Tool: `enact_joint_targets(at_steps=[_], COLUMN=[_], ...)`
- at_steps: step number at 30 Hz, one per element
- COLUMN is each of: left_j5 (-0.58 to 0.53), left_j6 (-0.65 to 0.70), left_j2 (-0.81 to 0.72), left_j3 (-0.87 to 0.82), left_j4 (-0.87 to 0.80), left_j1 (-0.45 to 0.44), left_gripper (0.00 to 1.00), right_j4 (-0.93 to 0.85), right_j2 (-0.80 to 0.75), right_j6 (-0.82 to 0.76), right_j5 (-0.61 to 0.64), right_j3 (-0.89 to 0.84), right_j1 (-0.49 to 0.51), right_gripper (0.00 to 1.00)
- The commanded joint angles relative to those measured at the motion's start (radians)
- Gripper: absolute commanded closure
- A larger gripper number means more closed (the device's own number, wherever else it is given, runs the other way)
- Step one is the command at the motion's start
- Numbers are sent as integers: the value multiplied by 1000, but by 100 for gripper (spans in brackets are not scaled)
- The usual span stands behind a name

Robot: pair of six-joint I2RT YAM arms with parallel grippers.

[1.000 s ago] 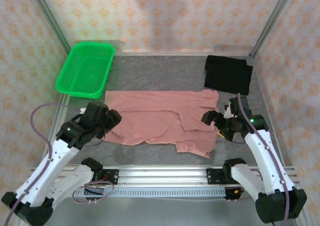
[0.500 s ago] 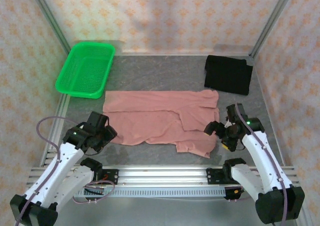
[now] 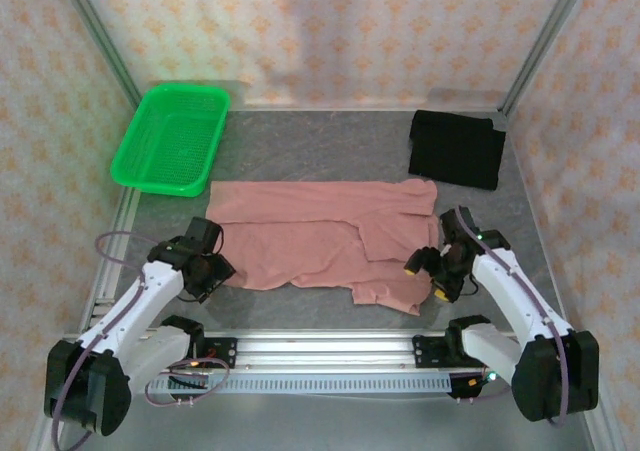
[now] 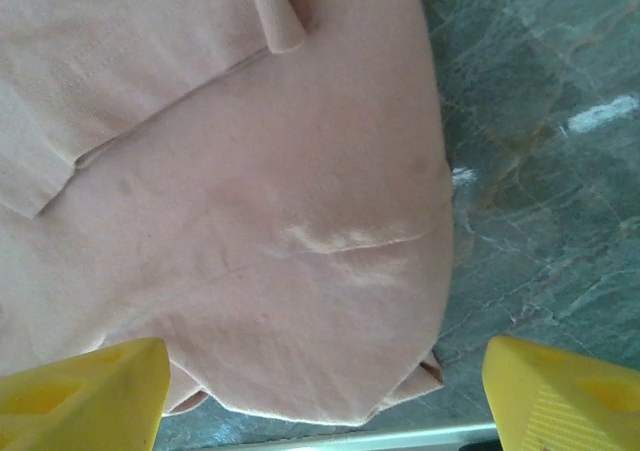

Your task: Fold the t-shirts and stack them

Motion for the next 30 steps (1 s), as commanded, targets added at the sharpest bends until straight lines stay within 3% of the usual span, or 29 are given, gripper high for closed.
enact_joint_targets(at_steps=[1, 8, 22, 24, 30], left_j5=[-39, 5, 39, 36, 27], left_j6=[31, 44, 45, 49, 55], left_j2=[15, 70, 240, 250, 201], left_j3=[-19, -54, -15, -18, -8], left_j4=[24, 123, 253, 248, 213], left_j1=[52, 129, 165, 165, 166], left_gripper=[44, 50, 58, 63, 97], right_j4=[41, 52, 35, 24, -35], right_j2=[7, -5, -32, -35, -77], right_j6=[40, 55, 54, 54, 98], right_j5=[32, 27, 22, 34, 28], right_j3=[-18, -28, -24, -18, 0], right_j1=[26, 36, 40, 41, 41], right_gripper=[19, 18, 17, 17, 15])
